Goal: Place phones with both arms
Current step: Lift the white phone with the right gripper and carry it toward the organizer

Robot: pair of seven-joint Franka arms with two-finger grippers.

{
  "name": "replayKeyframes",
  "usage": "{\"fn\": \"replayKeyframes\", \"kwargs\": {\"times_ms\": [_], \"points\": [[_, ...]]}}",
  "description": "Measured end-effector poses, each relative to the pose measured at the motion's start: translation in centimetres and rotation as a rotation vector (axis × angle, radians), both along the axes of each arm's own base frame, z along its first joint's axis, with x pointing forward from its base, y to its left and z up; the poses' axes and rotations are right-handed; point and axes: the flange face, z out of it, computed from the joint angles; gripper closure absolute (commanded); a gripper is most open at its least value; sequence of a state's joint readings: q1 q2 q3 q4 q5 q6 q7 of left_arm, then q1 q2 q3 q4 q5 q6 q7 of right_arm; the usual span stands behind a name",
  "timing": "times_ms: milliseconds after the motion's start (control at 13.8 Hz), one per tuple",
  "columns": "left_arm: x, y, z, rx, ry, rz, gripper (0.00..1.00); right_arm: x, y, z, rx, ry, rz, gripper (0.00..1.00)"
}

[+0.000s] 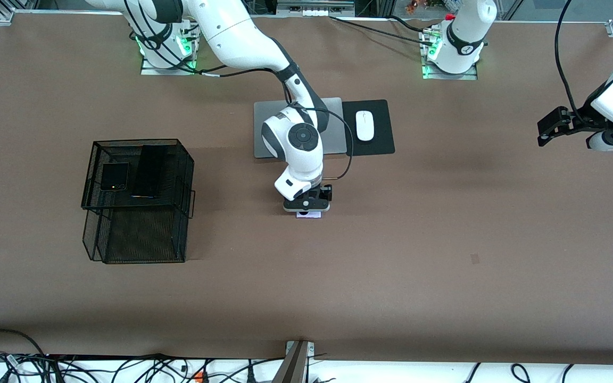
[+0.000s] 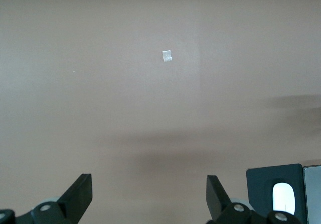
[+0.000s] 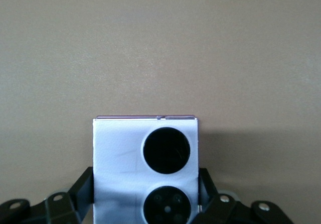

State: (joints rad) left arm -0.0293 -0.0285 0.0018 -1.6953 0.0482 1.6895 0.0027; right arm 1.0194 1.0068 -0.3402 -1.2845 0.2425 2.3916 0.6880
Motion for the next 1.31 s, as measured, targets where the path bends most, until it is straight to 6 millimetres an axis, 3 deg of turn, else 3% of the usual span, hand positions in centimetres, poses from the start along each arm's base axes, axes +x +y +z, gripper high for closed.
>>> {"fn": "replayKeyframes", "kwargs": {"times_ms": [145,436,582,727,945,1164,1309], "points": [[0.0,0.0,0.0,0.0,0.0,0.001,0.0,0.0,0.0,0.0,0.0,0.0,0.0,0.91],[0.0,0.1,0.0,0.0,0.0,0.002,0.0,0.0,0.2,0.2,0.002,-0.001,0.002,0.95],[0.0,0.1,0.0,0.001,0.0,0.002,0.0,-0.2,0.6,1.3,-0.003,0.016,0.003,0.97],[0.0,0.1,0.0,0.001,0.002,-0.002,0.0,-0.1,1.3,4.7,-0.012,0.046,0.004,0.97],[0.0,0.1,0.0,0.001,0.004,-0.02,0.0,0.5,1.2,12.1,-0.033,0.081,-0.007,0.98],[0.0,0.1,0.0,0.001,0.006,-0.022,0.0,1.1,-0.4,19.2,-0.049,0.099,-0.025,0.98],[0.0,0.1,0.0,0.001,0.006,-0.022,0.0,1.8,-2.6,22.8,-0.069,0.114,-0.003,0.98]]}}
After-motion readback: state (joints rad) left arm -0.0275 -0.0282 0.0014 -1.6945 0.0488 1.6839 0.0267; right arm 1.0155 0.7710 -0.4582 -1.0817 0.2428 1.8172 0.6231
